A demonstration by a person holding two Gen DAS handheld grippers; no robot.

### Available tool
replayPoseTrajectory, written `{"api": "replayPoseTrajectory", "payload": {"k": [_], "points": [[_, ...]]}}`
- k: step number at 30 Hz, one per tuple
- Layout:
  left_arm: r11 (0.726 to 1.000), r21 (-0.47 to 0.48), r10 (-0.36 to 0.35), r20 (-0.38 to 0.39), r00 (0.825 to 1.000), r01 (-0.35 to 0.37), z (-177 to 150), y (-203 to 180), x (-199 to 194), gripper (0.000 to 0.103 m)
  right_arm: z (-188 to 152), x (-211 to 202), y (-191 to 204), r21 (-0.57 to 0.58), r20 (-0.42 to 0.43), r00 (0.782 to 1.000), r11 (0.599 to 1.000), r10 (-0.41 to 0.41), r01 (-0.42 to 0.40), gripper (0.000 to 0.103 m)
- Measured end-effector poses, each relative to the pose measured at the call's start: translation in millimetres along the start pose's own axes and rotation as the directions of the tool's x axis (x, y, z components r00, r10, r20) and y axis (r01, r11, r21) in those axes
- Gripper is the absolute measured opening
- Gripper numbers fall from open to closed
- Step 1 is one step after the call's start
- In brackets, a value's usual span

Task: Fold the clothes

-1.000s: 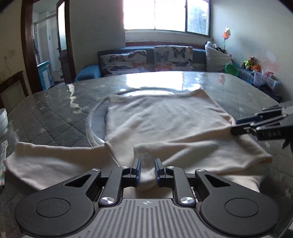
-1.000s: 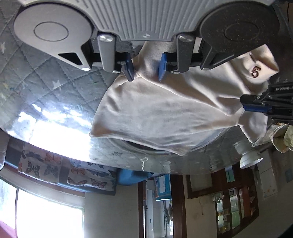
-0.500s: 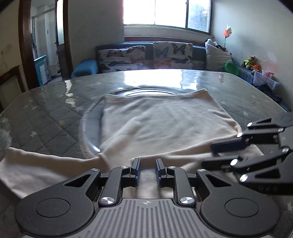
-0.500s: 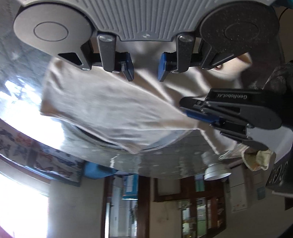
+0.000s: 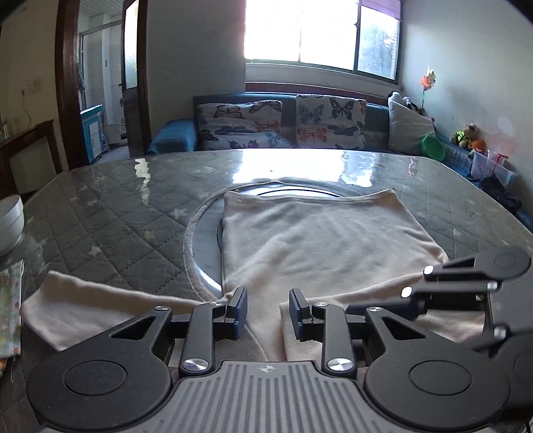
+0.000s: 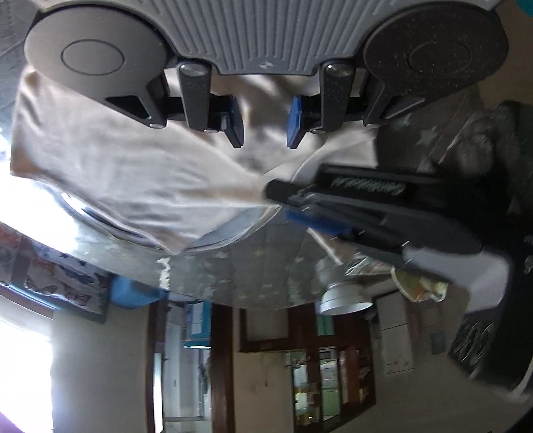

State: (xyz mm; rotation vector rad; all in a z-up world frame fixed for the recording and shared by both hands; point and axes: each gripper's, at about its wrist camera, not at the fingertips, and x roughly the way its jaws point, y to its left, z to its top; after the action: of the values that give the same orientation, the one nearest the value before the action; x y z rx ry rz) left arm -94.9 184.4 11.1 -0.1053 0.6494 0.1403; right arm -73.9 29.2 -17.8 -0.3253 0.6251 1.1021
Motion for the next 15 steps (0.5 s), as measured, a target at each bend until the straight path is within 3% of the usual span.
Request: {"api": "replayPoseTrajectory", "payload": {"k": [3,10,12,15], "points": [[1.0,0.003,-0.015,-0.003,1.0,0.015,-5.9,-3.4,-1.3,0.029,-0.4,-4.9,-8.0,0.034,-0.018,1.0,0.999,0.004,-0.004,0.028],[0.995,0.069,-0.071,-0.007,0.997,0.071,-24.3,-23.1,-3.8,0.029,-13.4,-20.3,-40.7,0.082,-0.041,0.992,0.989,-0.117,0.12,0.028],[0.993,0.1,-0.06,-0.022,0.998,0.062,-31.1,-26.8,-1.5,0.03,-19.5,-19.0,-49.7,0.083,-0.071,0.985,0.984,-0.155,0.16,0.029],[0.993,0.107,-0.049,-0.036,0.998,0.053,-36.8,-25.6,-1.6,0.032,-17.4,-21.5,-46.8,0.07,-0.061,0.987,0.986,-0.148,0.152,0.029]]}}
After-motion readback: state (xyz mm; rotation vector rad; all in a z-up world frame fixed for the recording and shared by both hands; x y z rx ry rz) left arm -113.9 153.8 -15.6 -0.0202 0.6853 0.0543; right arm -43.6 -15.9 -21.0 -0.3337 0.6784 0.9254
